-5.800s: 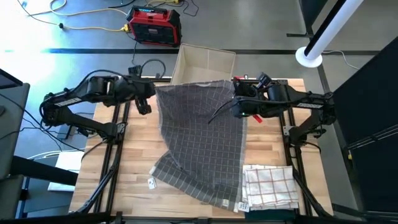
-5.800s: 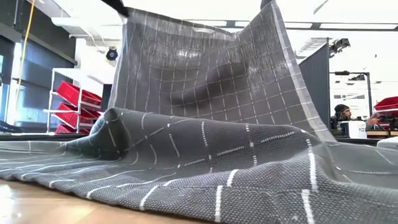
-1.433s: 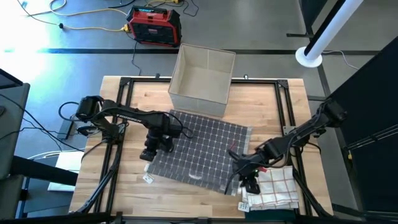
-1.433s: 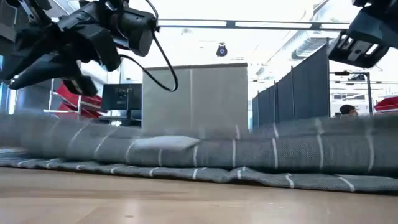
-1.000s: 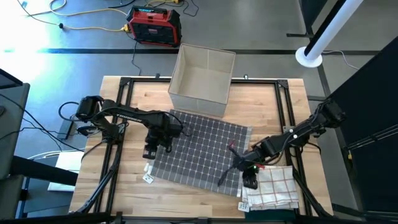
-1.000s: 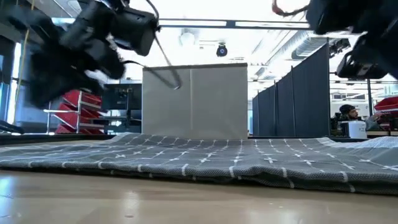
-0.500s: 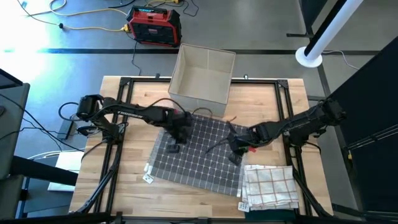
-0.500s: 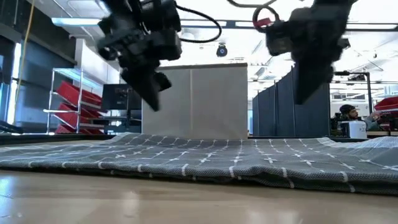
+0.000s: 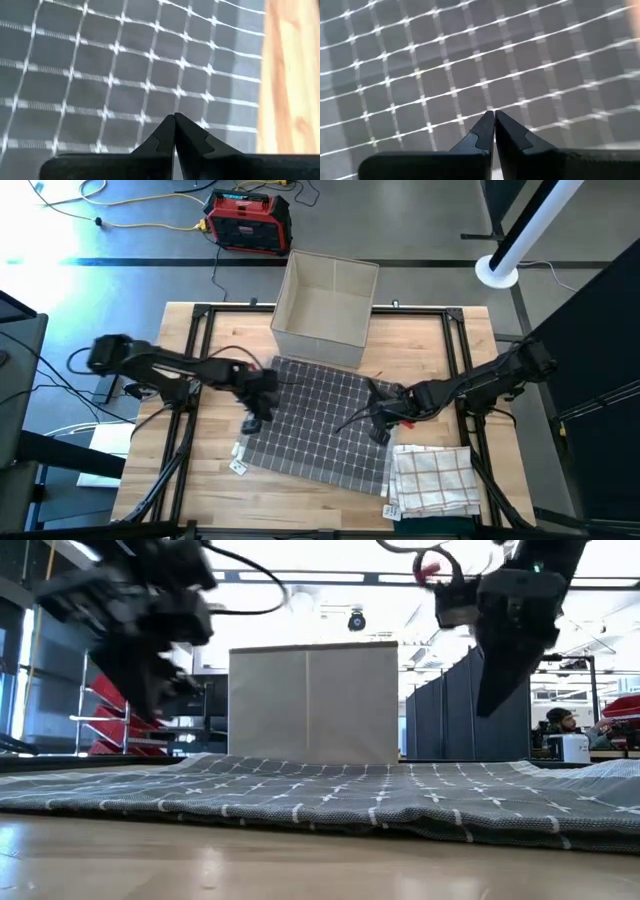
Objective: Fold towel
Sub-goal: Fold the gray patterned towel
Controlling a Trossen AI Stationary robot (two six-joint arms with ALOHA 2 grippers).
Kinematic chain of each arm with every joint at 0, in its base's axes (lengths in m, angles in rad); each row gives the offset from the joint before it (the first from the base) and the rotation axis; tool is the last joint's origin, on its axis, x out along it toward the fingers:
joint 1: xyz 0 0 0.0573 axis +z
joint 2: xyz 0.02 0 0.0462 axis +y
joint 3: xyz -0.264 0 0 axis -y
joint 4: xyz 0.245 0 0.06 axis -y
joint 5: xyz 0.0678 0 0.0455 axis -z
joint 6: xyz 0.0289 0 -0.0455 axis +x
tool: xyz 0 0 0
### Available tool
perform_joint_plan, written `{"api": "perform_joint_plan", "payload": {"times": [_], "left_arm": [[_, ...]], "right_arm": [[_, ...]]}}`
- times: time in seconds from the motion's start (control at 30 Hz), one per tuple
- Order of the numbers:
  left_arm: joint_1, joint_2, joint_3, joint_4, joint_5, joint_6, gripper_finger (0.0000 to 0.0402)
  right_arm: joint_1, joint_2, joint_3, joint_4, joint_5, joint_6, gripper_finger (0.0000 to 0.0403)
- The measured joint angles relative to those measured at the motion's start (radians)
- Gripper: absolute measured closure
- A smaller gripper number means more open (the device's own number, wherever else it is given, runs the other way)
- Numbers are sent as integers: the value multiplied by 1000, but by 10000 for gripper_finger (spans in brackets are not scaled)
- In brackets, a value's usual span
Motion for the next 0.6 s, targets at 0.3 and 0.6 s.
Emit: {"api": "perform_joint_plan", "payload": {"times": [0.3,0.6], "left_arm": [[25,-34,-199,408,-113,-123,401],[36,161,-236,441,-96,-284,401]], "right_arm": [[-37,-1,-208,317,-37,25,403],[-115,-3,-294,340,-29,3,403]]}}
